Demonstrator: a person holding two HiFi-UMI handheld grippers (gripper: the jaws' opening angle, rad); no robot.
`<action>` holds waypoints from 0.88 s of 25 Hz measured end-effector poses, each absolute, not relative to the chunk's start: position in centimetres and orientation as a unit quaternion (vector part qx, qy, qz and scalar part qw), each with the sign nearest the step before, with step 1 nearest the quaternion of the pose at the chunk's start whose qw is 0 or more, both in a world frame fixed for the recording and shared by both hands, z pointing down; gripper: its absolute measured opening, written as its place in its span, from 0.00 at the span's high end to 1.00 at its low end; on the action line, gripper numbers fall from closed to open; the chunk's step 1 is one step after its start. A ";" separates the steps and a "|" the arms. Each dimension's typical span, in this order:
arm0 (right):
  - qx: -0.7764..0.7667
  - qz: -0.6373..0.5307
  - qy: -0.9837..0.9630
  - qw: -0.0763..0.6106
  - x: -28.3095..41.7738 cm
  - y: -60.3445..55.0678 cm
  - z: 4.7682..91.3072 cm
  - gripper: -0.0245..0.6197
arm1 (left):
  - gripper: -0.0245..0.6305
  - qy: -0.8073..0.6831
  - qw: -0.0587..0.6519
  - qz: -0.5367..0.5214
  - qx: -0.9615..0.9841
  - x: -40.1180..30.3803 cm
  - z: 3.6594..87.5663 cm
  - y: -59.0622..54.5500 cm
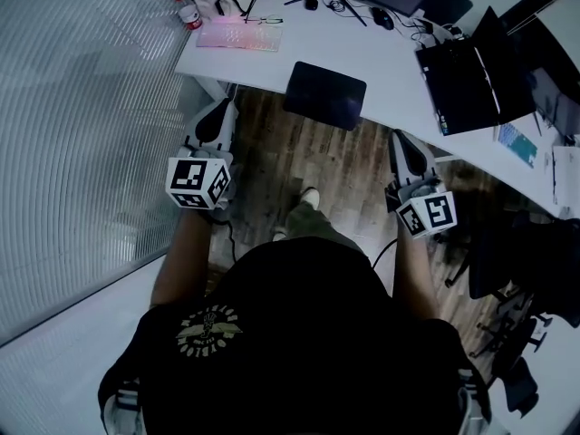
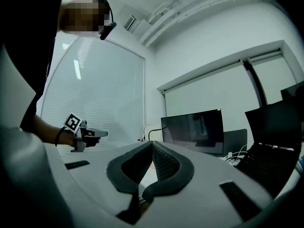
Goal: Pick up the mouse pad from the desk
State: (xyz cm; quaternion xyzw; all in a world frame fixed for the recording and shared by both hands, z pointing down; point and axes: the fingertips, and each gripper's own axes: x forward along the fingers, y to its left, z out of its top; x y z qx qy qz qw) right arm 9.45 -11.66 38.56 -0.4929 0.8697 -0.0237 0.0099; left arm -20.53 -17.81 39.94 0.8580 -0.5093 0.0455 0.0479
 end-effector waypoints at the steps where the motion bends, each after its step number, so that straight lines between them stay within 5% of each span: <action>1: -0.495 -0.024 0.869 0.010 9.8 -12.2 38.7 0.96 | 0.95 -0.506 0.048 0.047 0.860 -20.0 40.1 -18.4; 22: -0.497 -0.020 0.867 0.020 16.9 -22.6 37.5 0.96 | 0.95 -0.509 0.051 0.049 0.858 -14.1 38.7 -29.3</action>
